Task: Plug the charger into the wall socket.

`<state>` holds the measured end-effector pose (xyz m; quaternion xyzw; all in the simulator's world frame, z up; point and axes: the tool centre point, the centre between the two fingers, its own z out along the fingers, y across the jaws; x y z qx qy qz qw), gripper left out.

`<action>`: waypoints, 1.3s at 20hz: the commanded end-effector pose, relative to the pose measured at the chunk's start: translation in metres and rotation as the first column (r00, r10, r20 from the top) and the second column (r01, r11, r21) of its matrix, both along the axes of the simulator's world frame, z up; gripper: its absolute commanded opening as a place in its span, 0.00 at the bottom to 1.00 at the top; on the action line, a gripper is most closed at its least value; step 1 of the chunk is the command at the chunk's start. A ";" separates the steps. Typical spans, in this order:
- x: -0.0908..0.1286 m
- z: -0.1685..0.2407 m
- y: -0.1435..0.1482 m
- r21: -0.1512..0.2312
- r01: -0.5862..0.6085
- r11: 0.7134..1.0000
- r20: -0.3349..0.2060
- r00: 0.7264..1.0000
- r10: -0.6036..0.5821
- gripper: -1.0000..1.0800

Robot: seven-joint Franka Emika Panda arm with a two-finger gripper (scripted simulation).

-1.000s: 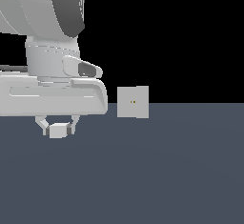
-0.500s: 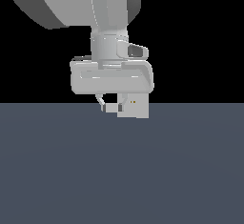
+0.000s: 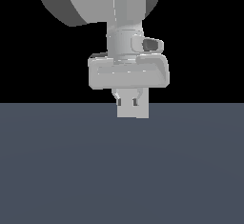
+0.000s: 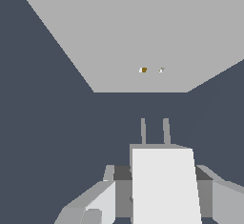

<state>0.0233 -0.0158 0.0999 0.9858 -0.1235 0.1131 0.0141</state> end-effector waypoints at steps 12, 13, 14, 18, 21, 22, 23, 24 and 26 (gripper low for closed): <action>0.018 0.000 -0.005 0.000 0.001 1.000 0.000 1.000 -0.001 0.00; 0.021 0.000 -0.006 0.000 0.001 1.000 0.000 1.000 -0.001 0.00; 0.025 0.000 -0.007 0.000 0.001 1.000 0.000 1.000 -0.001 0.00; 0.038 0.000 -0.010 0.000 0.001 1.000 0.000 1.000 -0.001 0.00; 0.044 0.000 -0.011 0.000 0.001 1.000 0.000 1.000 -0.001 0.00; 0.046 0.000 -0.012 0.000 0.001 1.000 0.000 1.000 -0.001 0.00; 0.047 0.000 -0.012 0.000 0.001 1.000 0.000 1.000 -0.001 0.00; 0.048 0.000 -0.012 0.000 0.001 1.000 0.000 1.000 -0.001 0.00; 0.048 0.000 -0.012 0.000 0.001 1.000 0.000 1.000 -0.001 0.00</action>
